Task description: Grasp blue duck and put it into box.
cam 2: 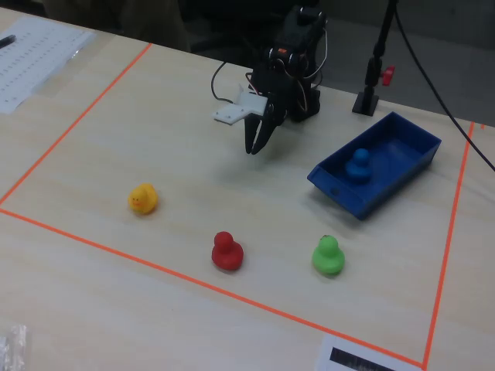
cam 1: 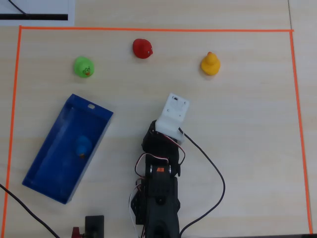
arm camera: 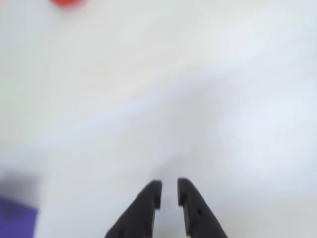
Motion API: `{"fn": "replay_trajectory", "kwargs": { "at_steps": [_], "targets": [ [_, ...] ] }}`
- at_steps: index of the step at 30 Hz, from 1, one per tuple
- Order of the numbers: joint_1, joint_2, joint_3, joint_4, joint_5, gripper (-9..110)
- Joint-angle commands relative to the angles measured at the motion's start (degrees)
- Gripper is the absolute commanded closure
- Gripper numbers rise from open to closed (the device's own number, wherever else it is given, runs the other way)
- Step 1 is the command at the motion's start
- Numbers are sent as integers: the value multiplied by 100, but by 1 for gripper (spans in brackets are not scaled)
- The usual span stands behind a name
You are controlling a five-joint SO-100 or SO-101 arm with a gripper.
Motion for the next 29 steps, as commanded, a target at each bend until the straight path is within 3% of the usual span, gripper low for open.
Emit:
{"fn": "replay_trajectory", "kwargs": {
  "at_steps": [1,5,29],
  "targets": [
    [-70,439,-35,1652,-369,101],
    [26,677,-35,2549,-598,101],
    [132,677,-26,2558,-448,101]
  ]
}}
